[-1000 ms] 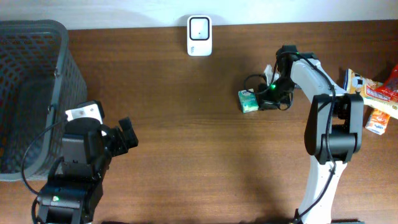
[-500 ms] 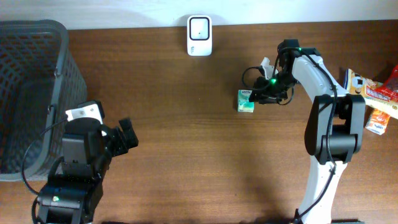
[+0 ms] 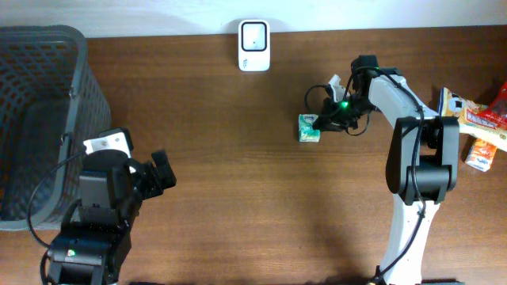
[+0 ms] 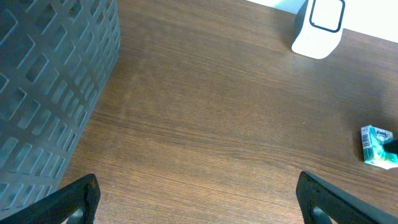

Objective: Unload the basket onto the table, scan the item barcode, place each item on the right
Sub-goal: 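Hold the green tissue pack up to the scanner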

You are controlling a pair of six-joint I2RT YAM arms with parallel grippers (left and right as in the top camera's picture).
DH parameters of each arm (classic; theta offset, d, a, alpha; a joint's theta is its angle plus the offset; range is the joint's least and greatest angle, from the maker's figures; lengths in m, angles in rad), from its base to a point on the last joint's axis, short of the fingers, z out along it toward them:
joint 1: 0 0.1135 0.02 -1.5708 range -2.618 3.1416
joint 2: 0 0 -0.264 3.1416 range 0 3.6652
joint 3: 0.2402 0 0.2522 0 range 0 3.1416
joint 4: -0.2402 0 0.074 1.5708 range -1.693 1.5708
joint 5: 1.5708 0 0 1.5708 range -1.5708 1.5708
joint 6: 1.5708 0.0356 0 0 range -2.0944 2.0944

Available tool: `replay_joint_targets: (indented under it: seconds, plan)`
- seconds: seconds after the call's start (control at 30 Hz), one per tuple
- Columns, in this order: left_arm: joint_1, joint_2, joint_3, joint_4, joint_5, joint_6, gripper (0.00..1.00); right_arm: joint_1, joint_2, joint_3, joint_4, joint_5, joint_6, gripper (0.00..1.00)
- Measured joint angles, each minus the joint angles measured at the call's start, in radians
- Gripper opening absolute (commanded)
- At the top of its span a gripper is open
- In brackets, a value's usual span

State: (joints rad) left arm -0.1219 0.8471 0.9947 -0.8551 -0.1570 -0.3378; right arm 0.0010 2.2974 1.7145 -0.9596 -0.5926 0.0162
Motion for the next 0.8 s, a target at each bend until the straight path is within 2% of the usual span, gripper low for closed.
replay_joint_targets:
  seconds: [0.13, 0.23, 0.3, 0.37, 0.4, 0.43, 0.5, 0.6, 0.7, 0.8]
  plan:
    - [0.0, 0.0, 0.0, 0.0, 0.0, 0.0, 0.99, 0.005, 0.008, 0.04, 0.027, -0.034, 0.039, 0.04]
    - [0.0, 0.0, 0.0, 0.001, 0.0, 0.0, 0.99, 0.042, 0.014, 0.218, 0.038, 0.0, 0.061, 0.04]
    - [0.0, 0.0, 0.0, -0.001, 0.0, 0.0, 0.99, 0.104, 0.013, 0.401, 0.099, 0.098, 0.063, 0.04]
    - [0.0, 0.0, 0.0, -0.001, 0.0, 0.0, 0.99, 0.161, 0.003, 0.462, 0.203, 0.208, 0.062, 0.04]
    - [0.0, 0.0, 0.0, 0.0, 0.0, 0.0, 0.99, 0.212, 0.003, 0.478, 0.307, 0.316, 0.05, 0.04]
    - [0.0, 0.0, 0.0, 0.0, 0.0, 0.0, 0.99, 0.255, 0.003, 0.478, 0.367, 0.41, 0.008, 0.04]
    - [0.0, 0.0, 0.0, 0.0, 0.0, 0.0, 0.99, 0.364, 0.024, 0.478, 0.524, 0.676, -0.195, 0.04]
    - [0.0, 0.0, 0.0, 0.0, 0.0, 0.0, 0.99, 0.466, 0.084, 0.478, 0.613, 0.882, -0.422, 0.04]
    - [0.0, -0.001, 0.0, 0.0, 0.0, 0.0, 0.99, 0.476, 0.145, 0.477, 0.625, 0.966, -0.545, 0.04]
    - [0.0, -0.001, 0.0, 0.0, 0.0, 0.0, 0.99, 0.457, 0.156, 0.477, 0.64, 1.003, -0.593, 0.04]
